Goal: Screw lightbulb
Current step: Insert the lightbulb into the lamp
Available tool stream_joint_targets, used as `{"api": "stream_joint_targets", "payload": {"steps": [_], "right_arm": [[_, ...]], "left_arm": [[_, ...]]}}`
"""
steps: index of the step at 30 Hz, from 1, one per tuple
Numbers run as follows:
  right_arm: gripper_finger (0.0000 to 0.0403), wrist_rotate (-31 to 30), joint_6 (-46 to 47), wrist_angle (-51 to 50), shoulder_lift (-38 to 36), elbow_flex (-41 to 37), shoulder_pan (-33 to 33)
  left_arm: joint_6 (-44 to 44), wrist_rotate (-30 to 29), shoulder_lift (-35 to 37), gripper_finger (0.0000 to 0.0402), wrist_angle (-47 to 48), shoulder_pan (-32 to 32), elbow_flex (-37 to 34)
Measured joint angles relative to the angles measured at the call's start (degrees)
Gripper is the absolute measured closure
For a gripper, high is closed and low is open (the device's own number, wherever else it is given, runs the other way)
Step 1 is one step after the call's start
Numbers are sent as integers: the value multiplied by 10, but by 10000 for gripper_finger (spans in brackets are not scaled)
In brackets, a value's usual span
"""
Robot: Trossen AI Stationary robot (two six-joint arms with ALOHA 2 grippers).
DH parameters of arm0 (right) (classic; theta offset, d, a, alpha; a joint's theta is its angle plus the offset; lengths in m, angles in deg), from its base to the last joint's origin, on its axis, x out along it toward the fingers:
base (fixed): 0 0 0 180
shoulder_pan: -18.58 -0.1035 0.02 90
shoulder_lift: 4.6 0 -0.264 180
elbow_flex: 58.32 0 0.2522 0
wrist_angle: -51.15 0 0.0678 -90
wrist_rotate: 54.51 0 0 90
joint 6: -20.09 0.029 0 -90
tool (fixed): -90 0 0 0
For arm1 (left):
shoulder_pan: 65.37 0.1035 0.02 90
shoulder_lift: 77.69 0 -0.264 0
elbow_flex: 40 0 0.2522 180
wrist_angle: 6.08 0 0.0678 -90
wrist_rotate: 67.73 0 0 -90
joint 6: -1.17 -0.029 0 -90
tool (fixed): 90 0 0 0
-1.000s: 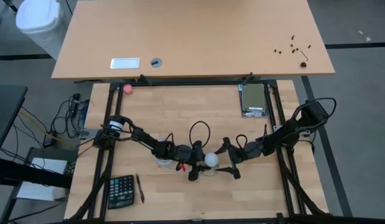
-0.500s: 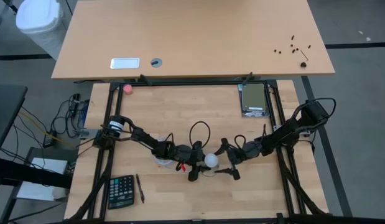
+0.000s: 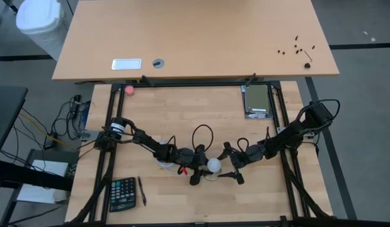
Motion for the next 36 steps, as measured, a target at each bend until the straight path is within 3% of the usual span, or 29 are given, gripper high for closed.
{"api": "stream_joint_targets", "payload": {"steps": [20,32,36], "right_arm": [[90,18,73,-29,0,0,-50],[93,-113,86,-74,0,0,-56],[93,-196,70,-76,0,-1,-53]], "left_arm": [[6,-12,0,203,1,3,0],[7,-12,0,203,1,3,0],[11,-7,0,203,1,2,0]]}}
